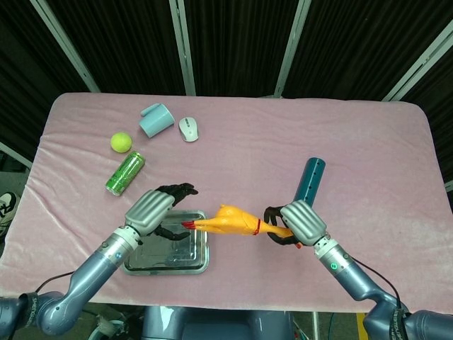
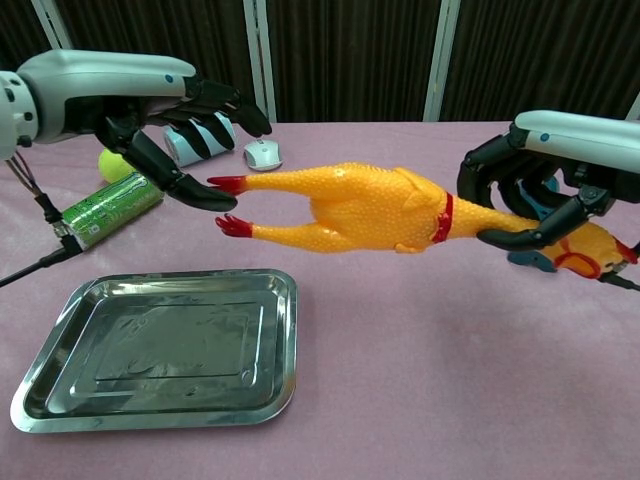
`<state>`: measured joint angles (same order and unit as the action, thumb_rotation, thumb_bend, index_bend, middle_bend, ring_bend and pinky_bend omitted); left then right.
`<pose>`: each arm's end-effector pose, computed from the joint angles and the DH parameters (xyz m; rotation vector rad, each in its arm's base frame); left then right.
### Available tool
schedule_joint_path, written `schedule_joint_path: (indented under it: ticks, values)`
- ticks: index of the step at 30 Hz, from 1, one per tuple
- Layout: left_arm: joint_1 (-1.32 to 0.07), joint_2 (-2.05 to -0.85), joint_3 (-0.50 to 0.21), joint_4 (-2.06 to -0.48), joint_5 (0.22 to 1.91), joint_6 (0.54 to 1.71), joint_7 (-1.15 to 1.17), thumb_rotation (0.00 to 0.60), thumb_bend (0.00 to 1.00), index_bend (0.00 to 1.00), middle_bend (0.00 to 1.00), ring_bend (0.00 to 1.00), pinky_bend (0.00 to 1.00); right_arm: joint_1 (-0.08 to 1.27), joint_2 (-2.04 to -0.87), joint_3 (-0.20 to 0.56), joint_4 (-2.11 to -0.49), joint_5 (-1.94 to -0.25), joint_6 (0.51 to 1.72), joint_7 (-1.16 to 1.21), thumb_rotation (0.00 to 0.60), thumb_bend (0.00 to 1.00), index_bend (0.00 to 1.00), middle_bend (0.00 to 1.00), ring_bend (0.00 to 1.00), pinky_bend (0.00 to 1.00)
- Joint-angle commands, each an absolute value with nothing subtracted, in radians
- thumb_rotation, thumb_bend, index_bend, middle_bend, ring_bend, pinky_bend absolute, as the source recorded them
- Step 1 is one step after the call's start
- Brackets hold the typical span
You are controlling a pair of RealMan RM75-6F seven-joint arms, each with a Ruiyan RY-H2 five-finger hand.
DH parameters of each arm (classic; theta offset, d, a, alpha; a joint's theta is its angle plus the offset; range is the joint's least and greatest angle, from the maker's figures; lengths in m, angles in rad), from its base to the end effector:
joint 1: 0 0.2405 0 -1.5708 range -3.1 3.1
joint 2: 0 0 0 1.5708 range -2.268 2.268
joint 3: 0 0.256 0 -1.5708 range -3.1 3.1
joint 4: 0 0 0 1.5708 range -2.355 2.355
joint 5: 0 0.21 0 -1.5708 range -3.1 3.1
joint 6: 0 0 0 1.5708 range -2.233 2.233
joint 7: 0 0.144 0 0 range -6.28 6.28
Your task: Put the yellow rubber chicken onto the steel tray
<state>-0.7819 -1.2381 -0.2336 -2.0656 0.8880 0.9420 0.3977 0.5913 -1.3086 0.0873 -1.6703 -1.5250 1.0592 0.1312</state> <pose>-0.0728 0.2921 0.0487 -1.9527 -1.2153 -1.0440 -0.1619 -0.2886 0.0426 1.9326 -1.1126 1.2309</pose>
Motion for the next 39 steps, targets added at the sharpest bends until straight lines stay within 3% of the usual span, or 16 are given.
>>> schedule_joint_path:
  ticks: [1,22,39]
  values:
    - [-0.848,-1.266,-0.252,-2.057,0.794,0.936,0.439,0.6,0.17,0.16,0.09,0.15,0.21,0.591,-1.31,0.089,-1.675,-1.523,1.064,0.124,0.6,0.93,0.87,0.69,0.71,0.87]
    - [-1.08,-1.235,-0.282,-2.07,0.449,0.847,0.463,0.6,0.17,0.16,0.07,0.14,0.21,0.593,-1.313,0.094,-1.697,-1.511,1.073,0.09,0.6,0.93,0.87,0.69,0.71,0.87]
    - [-1.193,-1.323,-0.234,-2.026,0.356,0.954,0.503,0.594,0.25,0.21,0.09,0.14,0.21,0.592,-1.31,0.087,-1.714,-1.538,1.091,0.095,0.6,0.94,0.87,0.7,0.71,0.87]
